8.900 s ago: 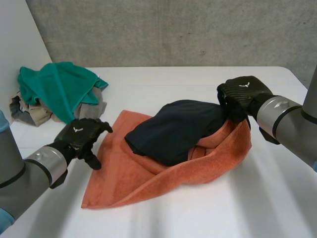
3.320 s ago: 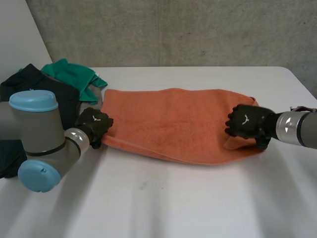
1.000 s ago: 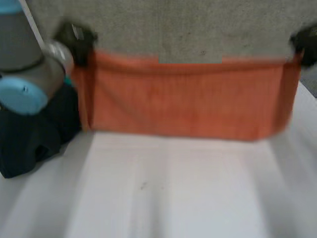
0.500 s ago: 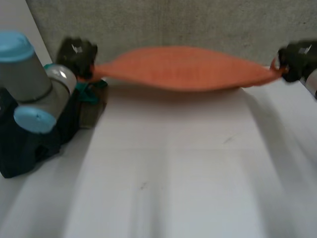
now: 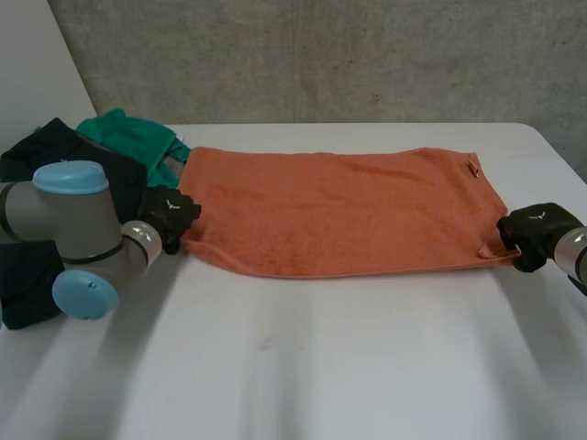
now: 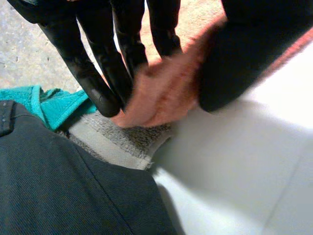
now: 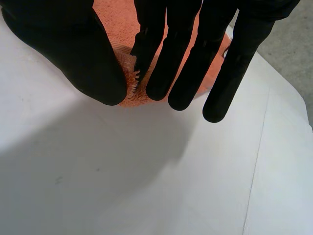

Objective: Fold the laundry.

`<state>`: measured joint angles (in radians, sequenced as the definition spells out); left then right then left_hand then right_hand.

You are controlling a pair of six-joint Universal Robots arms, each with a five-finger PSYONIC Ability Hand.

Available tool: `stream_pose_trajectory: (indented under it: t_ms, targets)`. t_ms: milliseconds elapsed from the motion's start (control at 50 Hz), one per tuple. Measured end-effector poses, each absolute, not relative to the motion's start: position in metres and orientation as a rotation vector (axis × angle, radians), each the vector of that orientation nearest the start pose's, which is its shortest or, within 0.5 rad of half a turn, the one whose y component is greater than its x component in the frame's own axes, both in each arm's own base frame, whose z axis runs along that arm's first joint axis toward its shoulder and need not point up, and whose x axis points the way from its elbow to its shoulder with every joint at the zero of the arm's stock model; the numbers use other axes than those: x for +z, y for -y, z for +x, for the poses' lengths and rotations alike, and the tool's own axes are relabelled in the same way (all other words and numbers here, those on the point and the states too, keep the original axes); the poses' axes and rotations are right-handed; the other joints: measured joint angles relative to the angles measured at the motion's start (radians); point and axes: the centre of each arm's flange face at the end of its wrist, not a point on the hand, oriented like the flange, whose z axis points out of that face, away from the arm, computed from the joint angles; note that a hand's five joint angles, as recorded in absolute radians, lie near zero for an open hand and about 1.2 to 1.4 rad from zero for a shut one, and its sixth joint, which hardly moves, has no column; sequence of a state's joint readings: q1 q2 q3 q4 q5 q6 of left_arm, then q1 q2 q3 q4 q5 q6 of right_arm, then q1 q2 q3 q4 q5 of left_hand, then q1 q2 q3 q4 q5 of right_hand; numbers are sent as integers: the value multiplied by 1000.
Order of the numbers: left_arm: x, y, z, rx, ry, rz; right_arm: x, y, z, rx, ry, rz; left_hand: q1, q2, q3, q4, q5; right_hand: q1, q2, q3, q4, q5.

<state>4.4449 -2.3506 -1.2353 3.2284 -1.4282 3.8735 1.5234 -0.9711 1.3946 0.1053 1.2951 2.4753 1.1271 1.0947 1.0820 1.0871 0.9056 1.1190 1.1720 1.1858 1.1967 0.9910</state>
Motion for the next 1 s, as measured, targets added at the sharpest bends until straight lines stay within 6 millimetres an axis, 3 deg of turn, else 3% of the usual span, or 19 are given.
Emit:
stream_pose_trajectory:
  t_ms: [40, 240, 360, 460, 560, 680, 840, 1000]
  targets:
    - [122, 363, -250, -1693, -2103, 1295, 148, 373, 138, -1652, -2606, -1066, 27, 88, 91, 95, 86, 0, 0, 0, 0, 0]
    - [133, 336, -243, -1574, -2120, 1354, 159, 369, 126, -1623, -2672, -1109, 27, 100, 104, 104, 87, 0, 0, 0, 0, 0]
    - [144, 289, -233, -1394, -2224, 1444, 171, 345, 102, -1395, -2817, -1294, 27, 100, 104, 104, 87, 0, 0, 0, 0, 0]
    - [149, 239, -223, -1151, -2372, 1547, 178, 316, 80, -1064, -2893, -1507, 27, 100, 104, 104, 87, 0, 0, 0, 0, 0]
    - [158, 220, -222, -1059, -2440, 1598, 180, 306, 74, -946, -2887, -1599, 27, 100, 104, 104, 87, 0, 0, 0, 0, 0]
    - [175, 246, -234, -1225, -2418, 1520, 180, 321, 81, -1080, -2887, -1570, 27, 100, 104, 105, 87, 0, 0, 0, 0, 0]
    - [194, 327, -249, -1535, -2288, 1207, 187, 372, 91, -1487, -2880, -1395, 27, 100, 104, 107, 88, 6, 0, 0, 0, 0]
    - [188, 378, -263, -1647, -2219, 1063, 194, 420, 112, -1881, -2754, -1246, 27, 101, 105, 107, 97, 13, 0, 0, 0, 0]
